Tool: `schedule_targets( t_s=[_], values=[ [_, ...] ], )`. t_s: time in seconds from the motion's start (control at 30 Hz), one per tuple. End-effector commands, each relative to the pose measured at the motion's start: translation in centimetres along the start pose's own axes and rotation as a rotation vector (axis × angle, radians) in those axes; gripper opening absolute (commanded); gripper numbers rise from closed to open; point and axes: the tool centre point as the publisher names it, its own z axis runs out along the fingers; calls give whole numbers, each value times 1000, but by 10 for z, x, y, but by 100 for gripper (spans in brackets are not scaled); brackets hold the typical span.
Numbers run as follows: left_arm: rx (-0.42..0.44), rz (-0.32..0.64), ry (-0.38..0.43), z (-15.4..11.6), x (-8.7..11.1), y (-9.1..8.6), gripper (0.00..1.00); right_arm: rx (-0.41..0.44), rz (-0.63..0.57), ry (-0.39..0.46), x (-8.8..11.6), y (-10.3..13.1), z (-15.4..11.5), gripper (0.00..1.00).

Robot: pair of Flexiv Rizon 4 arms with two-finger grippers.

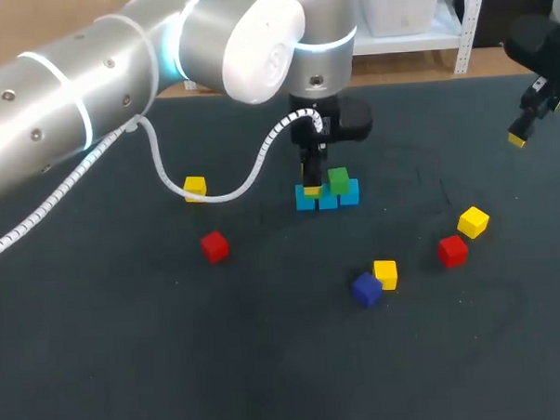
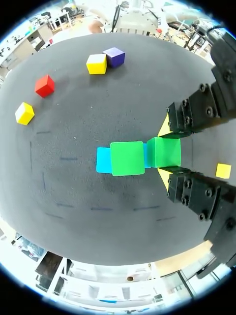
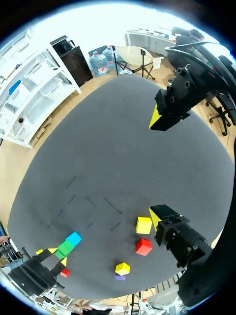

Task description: Place the blue cubes, place green cubes on the blue cubes, place the yellow cubes on the green cubes, then place the red cubes on the yellow cubes, and place purple cube on the red cubes.

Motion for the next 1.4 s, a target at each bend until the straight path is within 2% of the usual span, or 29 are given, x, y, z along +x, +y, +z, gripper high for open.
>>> schedule_targets(
  t_s=[0.03,0.17,0.9,1.07,1.1,1.13,1.17,1.2,1.23,1.27,1.4],
  values=[
    [2,-5,4,4,0,3,23,-2,-1,-1,0,0,0,100],
    [2,-9,1,3,1,4,29,-2,-1,-1,0,0,0,100],
    [-9,-6,-3,-1,-2,9,27,-2,-1,-1,0,0,0,100],
    [-8,-7,-2,0,-1,8,30,-2,-1,-1,0,0,0,100],
    [-8,-8,-2,0,-1,8,32,-2,-1,-1,0,0,0,100],
    [-8,-9,-2,0,-1,8,39,-2,-1,-1,0,0,0,100],
    [-7,-10,-4,0,0,8,41,-2,-1,-1,0,0,0,100],
    [-7,-10,-6,-1,0,8,48,-2,-1,-1,0,0,0,100],
    [-7,-10,-7,-1,0,8,91,-2,-1,-1,0,0,0,100],
    [-6,-12,-11,-2,0,8,100,-2,-1,-1,0,0,0,100],
    [-6,-17,-15,-3,1,8,100,-2,-1,-1,0,0,0,100]
  ],
)
